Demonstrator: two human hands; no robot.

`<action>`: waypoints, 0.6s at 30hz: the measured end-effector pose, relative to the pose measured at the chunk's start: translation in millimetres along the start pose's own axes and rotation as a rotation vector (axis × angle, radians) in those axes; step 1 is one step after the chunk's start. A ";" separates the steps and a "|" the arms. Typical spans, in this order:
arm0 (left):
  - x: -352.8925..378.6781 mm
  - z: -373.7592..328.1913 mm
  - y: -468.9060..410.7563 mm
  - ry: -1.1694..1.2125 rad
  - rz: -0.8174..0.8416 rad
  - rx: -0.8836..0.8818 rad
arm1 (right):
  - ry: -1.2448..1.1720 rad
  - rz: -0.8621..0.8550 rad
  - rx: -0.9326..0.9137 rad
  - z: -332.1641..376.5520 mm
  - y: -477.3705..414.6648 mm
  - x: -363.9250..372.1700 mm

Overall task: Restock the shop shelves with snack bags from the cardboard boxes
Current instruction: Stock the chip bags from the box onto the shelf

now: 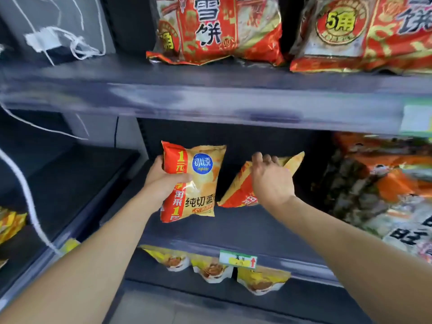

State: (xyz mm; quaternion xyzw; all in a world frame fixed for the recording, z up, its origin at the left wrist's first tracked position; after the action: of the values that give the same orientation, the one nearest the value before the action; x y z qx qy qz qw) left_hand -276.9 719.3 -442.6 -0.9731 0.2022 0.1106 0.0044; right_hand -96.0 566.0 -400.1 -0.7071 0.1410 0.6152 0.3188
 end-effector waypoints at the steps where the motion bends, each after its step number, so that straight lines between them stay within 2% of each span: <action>1: 2.4 6.3 -10.2 0.010 0.002 0.017 | 0.014 -0.026 -0.008 4.0 -7.1 2.9; 7: 9.5 26.4 -68.2 0.105 0.049 0.133 | 0.155 -0.281 -0.045 29.1 -42.7 17.9; 11: 10.4 35.5 -105.4 0.081 0.099 0.161 | 0.125 -0.240 -0.083 43.9 -72.4 38.0; 14: 9.3 40.5 -132.0 0.034 0.136 0.160 | 0.165 -0.266 -0.047 52.8 -93.0 39.4; 18: 18.3 36.7 -159.3 -0.025 0.244 0.177 | 0.125 -0.204 0.029 61.7 -117.6 39.3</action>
State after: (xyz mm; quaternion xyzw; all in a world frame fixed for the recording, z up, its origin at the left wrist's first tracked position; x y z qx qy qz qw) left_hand -205.5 860.4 -488.1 -0.9357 0.3278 0.1040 0.0790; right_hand -66.5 701.1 -407.7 -0.7501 0.0968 0.5322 0.3805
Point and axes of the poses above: each hand's wrist, its own y-axis away from the middle knuckle, its own x-axis out of the palm, z = x × y, the point moved 6 cm from there along -y, towards the middle knuckle, and after that the axes turned 7 degrees about x, right-handed, at the moved point
